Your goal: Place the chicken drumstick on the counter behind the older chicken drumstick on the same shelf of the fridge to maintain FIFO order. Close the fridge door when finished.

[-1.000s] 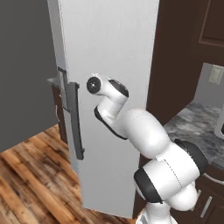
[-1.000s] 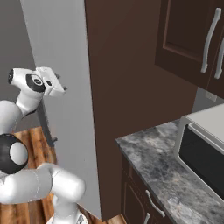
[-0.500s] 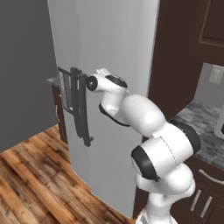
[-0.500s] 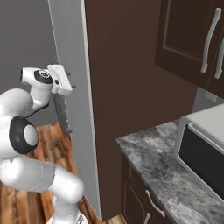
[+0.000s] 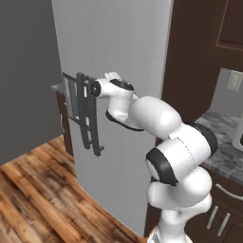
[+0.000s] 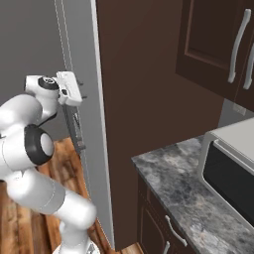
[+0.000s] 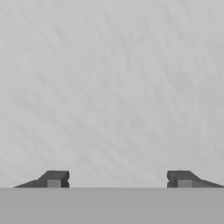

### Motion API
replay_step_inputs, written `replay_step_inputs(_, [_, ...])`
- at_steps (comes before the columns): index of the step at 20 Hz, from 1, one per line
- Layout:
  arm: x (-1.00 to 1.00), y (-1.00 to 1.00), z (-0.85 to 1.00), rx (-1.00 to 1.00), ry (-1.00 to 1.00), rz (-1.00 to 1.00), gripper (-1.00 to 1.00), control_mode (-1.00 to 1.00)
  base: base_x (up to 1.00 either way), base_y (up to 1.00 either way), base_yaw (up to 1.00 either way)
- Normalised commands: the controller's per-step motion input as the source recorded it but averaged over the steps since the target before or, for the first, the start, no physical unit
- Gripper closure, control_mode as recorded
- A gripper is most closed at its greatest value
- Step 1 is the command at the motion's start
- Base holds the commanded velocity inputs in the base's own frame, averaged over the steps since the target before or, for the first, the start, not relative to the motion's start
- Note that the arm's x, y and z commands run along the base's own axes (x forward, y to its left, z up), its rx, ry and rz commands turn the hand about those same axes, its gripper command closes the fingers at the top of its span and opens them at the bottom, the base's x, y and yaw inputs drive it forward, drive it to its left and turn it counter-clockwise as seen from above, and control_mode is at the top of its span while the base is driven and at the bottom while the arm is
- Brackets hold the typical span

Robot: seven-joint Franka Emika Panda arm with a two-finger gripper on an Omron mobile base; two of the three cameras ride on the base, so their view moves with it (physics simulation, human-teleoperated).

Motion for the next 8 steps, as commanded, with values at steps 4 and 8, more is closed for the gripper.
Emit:
replay_step_inputs(4, [-0.03, -0.44, -0.08, 0.01, -0.01, -0.12, -1.0, -1.0, 0.0, 0.0, 0.0])
replay_step_inputs(8, [-0.47, -0.27, -0.08, 0.0, -0.07, -0.12, -1.0, -1.0, 0.0, 0.0, 0.0])
